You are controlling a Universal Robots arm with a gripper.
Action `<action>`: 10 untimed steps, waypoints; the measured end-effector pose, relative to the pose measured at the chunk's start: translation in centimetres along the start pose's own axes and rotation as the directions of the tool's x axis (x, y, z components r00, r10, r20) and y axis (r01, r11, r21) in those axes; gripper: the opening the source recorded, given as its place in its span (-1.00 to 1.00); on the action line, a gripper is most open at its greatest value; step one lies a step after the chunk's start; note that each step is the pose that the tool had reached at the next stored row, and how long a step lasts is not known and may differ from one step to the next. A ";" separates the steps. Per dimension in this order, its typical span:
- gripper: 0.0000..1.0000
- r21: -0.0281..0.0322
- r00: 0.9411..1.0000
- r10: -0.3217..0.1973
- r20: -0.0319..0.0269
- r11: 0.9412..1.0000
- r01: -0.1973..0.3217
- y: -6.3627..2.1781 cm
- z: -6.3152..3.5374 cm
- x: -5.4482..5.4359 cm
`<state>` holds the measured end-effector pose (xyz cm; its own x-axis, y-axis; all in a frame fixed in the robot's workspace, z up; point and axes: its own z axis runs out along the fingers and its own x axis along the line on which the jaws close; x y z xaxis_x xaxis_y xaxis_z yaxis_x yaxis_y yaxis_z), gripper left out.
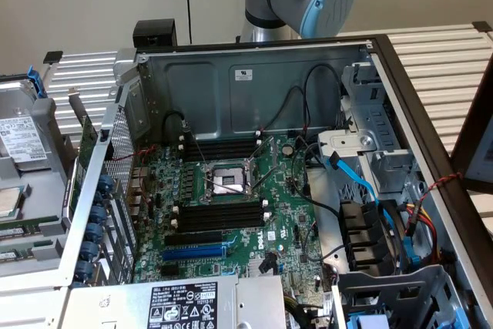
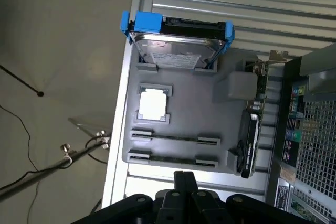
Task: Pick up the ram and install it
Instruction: 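Pick up the ram and move it above insertion slot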
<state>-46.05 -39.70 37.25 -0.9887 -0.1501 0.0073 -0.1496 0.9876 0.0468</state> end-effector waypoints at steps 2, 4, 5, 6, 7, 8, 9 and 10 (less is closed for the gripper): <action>-0.79 0.000 0.999 -0.036 -0.002 0.999 0.036 0.00 0.02 0.0; -0.79 0.000 0.997 -0.072 -0.003 0.997 0.072 0.00 0.07 0.0; -0.79 0.000 0.996 -0.091 -0.004 0.996 0.091 0.00 0.10 0.0; -0.79 0.001 0.994 -0.108 -0.005 0.994 0.108 0.00 0.12 0.0; -0.79 0.001 0.992 -0.128 -0.006 0.992 0.128 -0.01 0.15 0.0; -0.79 0.001 0.989 -0.145 -0.007 0.989 0.145 -0.01 0.17 0.0; -0.79 0.001 0.986 -0.164 -0.008 0.987 0.164 -0.01 0.20 0.0; -0.79 0.001 0.983 -0.181 -0.009 0.983 0.181 -0.01 0.22 0.0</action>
<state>-46.05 -39.70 37.03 -0.9450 -0.3271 0.0074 -0.3264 0.9441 0.0468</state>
